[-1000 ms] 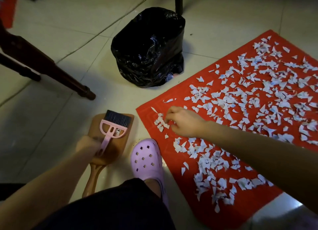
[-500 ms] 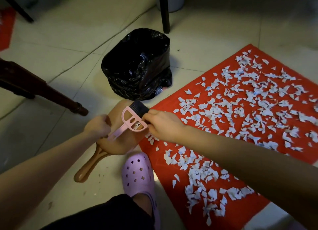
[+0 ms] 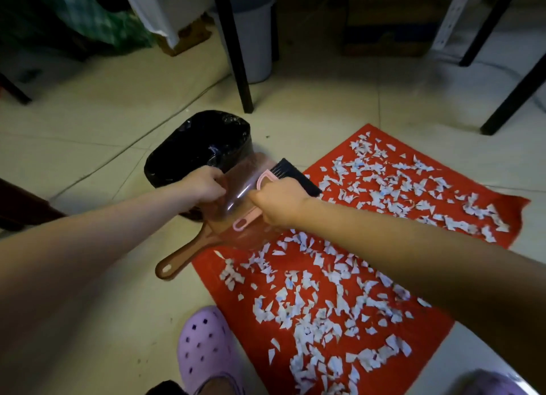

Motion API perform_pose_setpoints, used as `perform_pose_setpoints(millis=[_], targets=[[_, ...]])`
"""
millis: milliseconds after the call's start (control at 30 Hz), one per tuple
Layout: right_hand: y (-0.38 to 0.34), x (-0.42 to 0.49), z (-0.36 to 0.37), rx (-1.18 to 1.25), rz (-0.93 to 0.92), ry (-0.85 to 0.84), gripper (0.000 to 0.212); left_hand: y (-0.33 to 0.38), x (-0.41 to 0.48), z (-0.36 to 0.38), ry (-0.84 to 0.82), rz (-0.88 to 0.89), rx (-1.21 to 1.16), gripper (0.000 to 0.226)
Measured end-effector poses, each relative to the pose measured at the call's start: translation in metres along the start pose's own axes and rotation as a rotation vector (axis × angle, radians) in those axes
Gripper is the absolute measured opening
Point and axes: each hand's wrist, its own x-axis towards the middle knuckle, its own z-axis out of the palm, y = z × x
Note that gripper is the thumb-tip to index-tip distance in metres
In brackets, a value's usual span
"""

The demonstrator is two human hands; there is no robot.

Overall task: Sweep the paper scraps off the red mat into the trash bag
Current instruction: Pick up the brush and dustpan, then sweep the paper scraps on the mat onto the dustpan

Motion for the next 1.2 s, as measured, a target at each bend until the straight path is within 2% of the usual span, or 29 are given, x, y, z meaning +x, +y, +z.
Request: perform_pose_setpoints(millis=[67, 167, 267, 333, 400, 500, 600, 667, 767, 833, 900, 933, 1033, 1100, 1200], targets=[[0.024, -0.003, -0.007, -0.062, 0.006, -0.002, 0.03, 0.021, 0.01, -0.004, 0.003, -0.019, -0.068, 0.016], [0.063, -0.01, -0.013, -0.01, 0.11, 0.071, 0.034, 0.041, 0.031, -0.006, 0.071, -0.052, -0.135, 0.02], [0.099, -0.02, -0.013, 0.088, 0.282, 0.327, 0.035, 0.044, 0.053, -0.001, 0.147, -0.09, -0.127, 0.01], [0.116, -0.027, -0.004, 0.245, 0.439, 0.473, 0.041, 0.034, 0.071, 0.009, 0.153, -0.125, -0.188, 0.017], [0.128, -0.03, 0.009, 0.562, 0.621, 0.452, 0.041, 0.02, 0.094, 0.022, 0.163, -0.17, -0.271, 0.021], [0.133, -0.028, 0.03, 1.026, 0.842, 0.295, 0.043, 0.03, 0.081, 0.036, 0.146, -0.193, -0.462, 0.013], [0.124, -0.026, 0.042, 1.251, 0.885, 0.194, 0.052, 0.045, 0.077, 0.049, 0.125, -0.13, -0.529, 0.013], [0.118, -0.025, 0.045, 1.399, 0.902, 0.191, 0.046, 0.051, 0.08, 0.056, 0.111, -0.1, -0.54, 0.019], [0.12, -0.021, 0.052, 1.515, 0.992, 0.21, 0.03, 0.06, 0.082, 0.062, 0.11, -0.084, -0.554, 0.022], [0.126, -0.02, 0.058, 1.573, 1.101, 0.24, 0.03, 0.063, 0.078, 0.063, 0.072, -0.071, -0.66, 0.037], [0.133, -0.023, 0.06, 1.615, 1.196, 0.3, 0.03, 0.066, 0.067, 0.061, -0.05, -0.051, -0.703, 0.052], [0.136, -0.025, 0.06, 1.644, 1.221, 0.333, 0.028, 0.067, 0.062, 0.061, -0.138, -0.06, -0.626, 0.056], [0.138, -0.029, 0.059, 1.697, 1.243, 0.395, 0.029, 0.074, 0.046, 0.064, -0.316, -0.064, -0.498, 0.048], [0.133, -0.028, 0.057, 1.718, 1.216, 0.418, 0.036, 0.08, 0.043, 0.064, -0.264, -0.021, -0.503, 0.036], [0.119, -0.024, 0.055, 1.822, 1.141, 0.447, 0.057, 0.081, 0.051, 0.05, -0.077, 0.026, -0.429, 0.031]])
